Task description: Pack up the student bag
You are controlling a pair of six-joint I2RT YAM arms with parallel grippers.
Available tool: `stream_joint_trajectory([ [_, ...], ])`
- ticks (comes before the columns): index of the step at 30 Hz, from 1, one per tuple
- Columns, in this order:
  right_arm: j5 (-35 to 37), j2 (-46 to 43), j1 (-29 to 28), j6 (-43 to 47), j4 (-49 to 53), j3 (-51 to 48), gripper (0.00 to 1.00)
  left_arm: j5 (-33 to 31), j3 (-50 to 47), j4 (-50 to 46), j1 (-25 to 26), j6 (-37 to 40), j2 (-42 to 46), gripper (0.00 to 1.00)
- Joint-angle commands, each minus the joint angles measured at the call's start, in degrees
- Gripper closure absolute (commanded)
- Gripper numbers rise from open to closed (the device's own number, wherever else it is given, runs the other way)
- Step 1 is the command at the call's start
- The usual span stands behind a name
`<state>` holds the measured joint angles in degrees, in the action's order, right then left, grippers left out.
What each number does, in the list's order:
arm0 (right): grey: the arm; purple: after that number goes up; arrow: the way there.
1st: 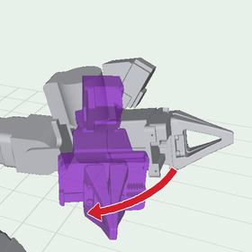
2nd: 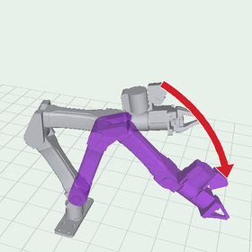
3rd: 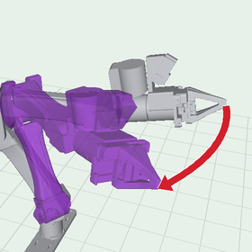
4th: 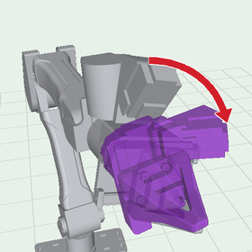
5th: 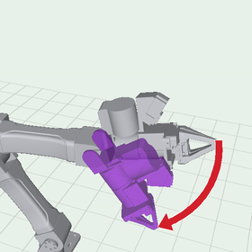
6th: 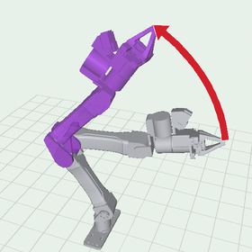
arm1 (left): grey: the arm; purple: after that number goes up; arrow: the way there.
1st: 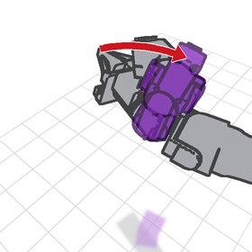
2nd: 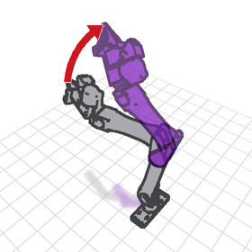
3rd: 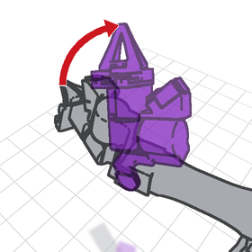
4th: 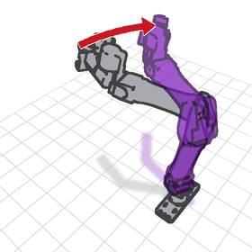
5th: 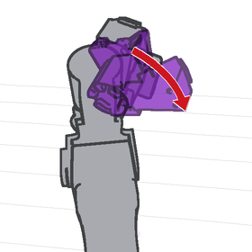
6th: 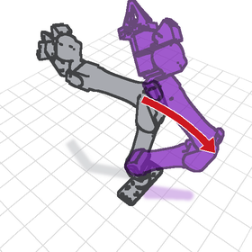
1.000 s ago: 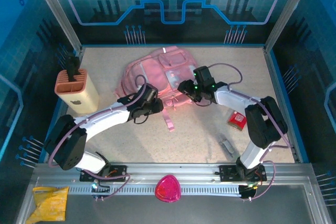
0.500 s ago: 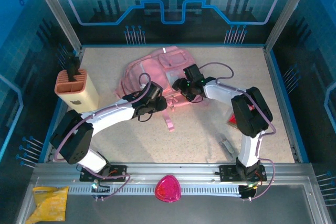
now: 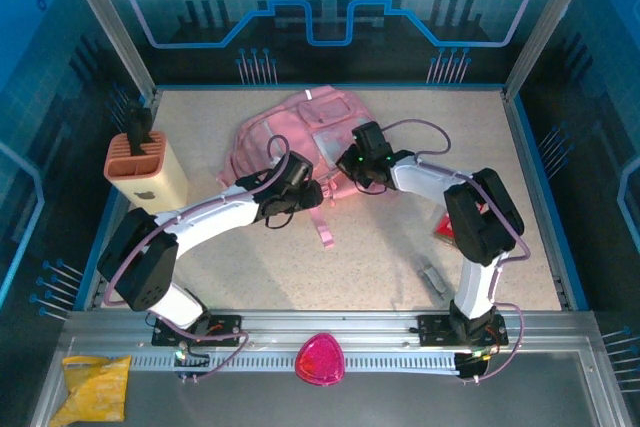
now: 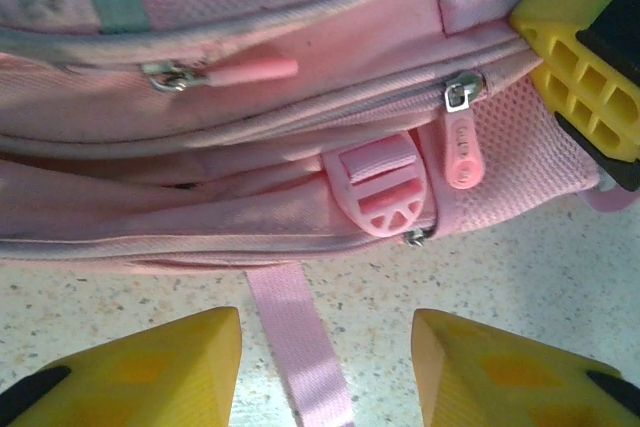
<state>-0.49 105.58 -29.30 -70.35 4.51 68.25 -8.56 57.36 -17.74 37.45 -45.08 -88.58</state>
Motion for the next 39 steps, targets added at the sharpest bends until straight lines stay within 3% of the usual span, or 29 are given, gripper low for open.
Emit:
stream_joint_trajectory([
  [1,-1.1,-5.9,-0.9,0.3,-5.5,-1.4,1.00,0.6,3.6,-4.0,1.5,0.8,-0.5,0.48],
  [7,-1.9,-10.5,-1.9,-0.3,-9.6,-4.5,1.00,-3.5,9.1,-8.8,4.2,2.7,-1.9,0.43],
  [17,-5.4,-12.1,-1.8,-1.5,-13.1,-6.6,1.00,-5.9,14.0,-11.4,4.4,7.5,-5.6,0.48],
  [24,-7.8,-11.9,-1.5,-3.1,-16.2,-7.7,1.00,-6.6,19.9,-13.7,4.4,12.7,-11.5,0.54],
  [30,-8.6,-12.0,-1.5,-4.9,-18.3,-9.3,1.00,-15.0,24.7,-17.5,4.2,13.3,-16.0,0.60],
  [36,-8.6,-13.0,-1.2,-4.4,-17.8,-10.1,1.00,-15.7,24.0,-15.5,3.2,15.0,-15.0,0.71],
  [39,-8.6,-13.5,-1.1,-4.2,-17.6,-10.2,1.00,-15.6,23.1,-16.0,2.2,15.5,-13.3,0.72],
])
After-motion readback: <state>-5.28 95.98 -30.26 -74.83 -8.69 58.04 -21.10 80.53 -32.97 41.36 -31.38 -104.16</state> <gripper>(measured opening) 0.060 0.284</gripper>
